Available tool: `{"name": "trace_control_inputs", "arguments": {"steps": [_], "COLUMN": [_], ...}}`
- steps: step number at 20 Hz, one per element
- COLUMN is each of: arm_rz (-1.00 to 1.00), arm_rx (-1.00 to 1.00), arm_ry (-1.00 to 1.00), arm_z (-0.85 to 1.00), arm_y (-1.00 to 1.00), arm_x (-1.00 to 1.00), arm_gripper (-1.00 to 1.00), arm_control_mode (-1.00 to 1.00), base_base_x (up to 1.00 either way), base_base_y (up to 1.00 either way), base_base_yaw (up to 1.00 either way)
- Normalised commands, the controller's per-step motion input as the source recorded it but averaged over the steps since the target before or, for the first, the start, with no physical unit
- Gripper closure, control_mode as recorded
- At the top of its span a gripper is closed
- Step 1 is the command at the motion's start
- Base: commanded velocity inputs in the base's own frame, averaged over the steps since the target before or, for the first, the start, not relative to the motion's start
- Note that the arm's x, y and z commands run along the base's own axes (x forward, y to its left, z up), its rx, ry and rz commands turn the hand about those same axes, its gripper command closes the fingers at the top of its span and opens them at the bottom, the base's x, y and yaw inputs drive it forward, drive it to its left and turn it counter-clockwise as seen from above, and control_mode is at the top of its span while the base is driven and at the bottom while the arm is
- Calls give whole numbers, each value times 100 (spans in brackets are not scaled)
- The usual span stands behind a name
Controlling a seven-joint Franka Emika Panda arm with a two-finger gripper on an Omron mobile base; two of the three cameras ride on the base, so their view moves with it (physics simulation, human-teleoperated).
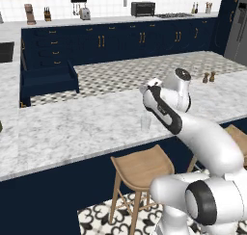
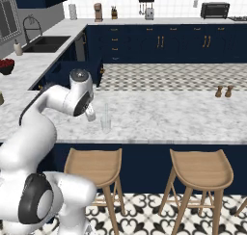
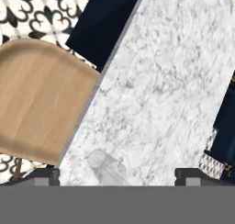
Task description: Take a straw from the drawer in front and place it inside the glass cup on the dining counter.
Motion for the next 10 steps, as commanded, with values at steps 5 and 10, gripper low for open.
{"name": "trace_control_inputs", "arguments": {"steps": [5, 10], "arm_rz": [3, 5], "arm_rx": [-28, -16], "arm_ry": [-2, 7], "arm_z": [0, 0], "arm_y": [71, 48], "arm_x": [-32, -3], "arm_gripper": [-100, -100], "arm_control_mode": [-100, -100], "base_base_x": [0, 0], "base_base_y": [0, 0], "base_base_yaw": [0, 0]}}
